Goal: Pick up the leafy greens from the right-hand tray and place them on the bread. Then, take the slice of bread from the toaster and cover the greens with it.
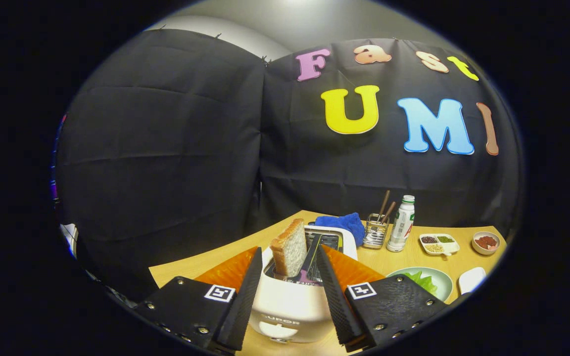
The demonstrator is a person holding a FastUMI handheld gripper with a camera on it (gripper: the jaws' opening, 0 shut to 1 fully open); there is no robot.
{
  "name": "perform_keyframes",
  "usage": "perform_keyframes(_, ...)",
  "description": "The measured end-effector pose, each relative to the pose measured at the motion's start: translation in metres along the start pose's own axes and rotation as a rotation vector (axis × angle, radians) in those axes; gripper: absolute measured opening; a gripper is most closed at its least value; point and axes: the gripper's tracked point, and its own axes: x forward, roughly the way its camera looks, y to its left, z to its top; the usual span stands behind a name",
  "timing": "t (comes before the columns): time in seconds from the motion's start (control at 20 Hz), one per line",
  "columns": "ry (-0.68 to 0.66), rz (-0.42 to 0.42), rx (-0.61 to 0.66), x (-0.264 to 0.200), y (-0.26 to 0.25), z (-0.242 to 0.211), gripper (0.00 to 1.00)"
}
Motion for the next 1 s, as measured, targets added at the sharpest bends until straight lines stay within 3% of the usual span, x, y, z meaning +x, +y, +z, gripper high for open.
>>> perform_keyframes(0.1,0.005,-0.027,0.011,0.010,-0.002,0.000,0.62)
perform_keyframes(0.25,-0.002,-0.085,-0.002,0.013,-0.005,0.008,0.62)
perform_keyframes(0.3,-0.011,-0.109,-0.016,0.018,-0.008,0.009,0.53)
perform_keyframes(0.35,-0.011,-0.158,-0.037,0.016,-0.016,0.010,0.36)
perform_keyframes(0.4,-0.001,-0.176,-0.047,0.019,-0.018,0.008,0.33)
perform_keyframes(0.55,0.042,-0.104,0.002,0.027,-0.005,-0.006,0.33)
perform_keyframes(0.65,0.044,-0.105,0.016,0.030,-0.011,0.000,0.09)
perform_keyframes(1.0,0.057,-0.039,0.022,0.026,-0.002,0.009,0.03)
